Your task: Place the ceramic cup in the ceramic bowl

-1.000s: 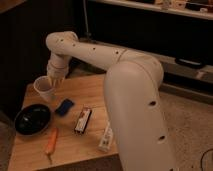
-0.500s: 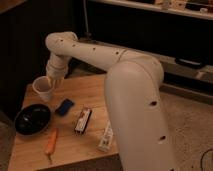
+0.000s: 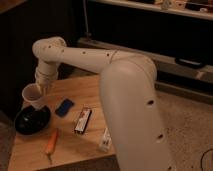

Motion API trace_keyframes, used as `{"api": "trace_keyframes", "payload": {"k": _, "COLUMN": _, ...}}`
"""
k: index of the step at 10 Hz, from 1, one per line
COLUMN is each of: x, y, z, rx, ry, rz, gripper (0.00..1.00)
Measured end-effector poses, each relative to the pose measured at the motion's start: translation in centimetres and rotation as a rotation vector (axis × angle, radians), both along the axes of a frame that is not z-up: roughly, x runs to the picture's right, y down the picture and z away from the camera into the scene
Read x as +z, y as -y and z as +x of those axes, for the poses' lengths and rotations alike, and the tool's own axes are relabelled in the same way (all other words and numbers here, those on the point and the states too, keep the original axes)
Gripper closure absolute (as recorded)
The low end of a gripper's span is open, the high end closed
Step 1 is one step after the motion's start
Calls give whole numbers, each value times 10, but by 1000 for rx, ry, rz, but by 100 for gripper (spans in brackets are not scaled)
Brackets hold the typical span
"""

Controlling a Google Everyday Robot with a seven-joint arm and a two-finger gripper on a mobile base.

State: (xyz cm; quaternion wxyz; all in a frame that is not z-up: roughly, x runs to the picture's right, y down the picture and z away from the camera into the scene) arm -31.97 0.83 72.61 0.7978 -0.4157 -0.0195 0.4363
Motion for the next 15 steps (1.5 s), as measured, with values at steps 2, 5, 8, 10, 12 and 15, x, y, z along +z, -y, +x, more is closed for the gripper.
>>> {"api": "trace_keyframes", "payload": {"k": 2, "x": 16, "y": -14, "z": -18, "rx": -45, "ry": 6, "rz": -21, "gripper": 100}}
{"api": "trace_keyframes", "payload": {"k": 5, "x": 30, "y": -31, "z": -44, "rx": -110, "ry": 34, "rz": -57, "gripper": 100}}
{"api": "trace_keyframes", "payload": {"k": 8, "x": 15, "y": -65, "z": -75, "rx": -212, "ry": 83, "rz": -73, "gripper": 100}}
{"api": "trace_keyframes", "payload": {"k": 10, "x": 19, "y": -89, "z": -84, "rx": -271, "ry": 88, "rz": -96, "gripper": 98}}
{"api": "trace_keyframes", "payload": {"k": 12, "x": 40, "y": -103, "z": -85, "rx": -272, "ry": 76, "rz": -133, "gripper": 82}}
{"api": "trace_keyframes", "payload": {"k": 15, "x": 59, "y": -103, "z": -80, "rx": -220, "ry": 53, "rz": -160, "gripper": 51}}
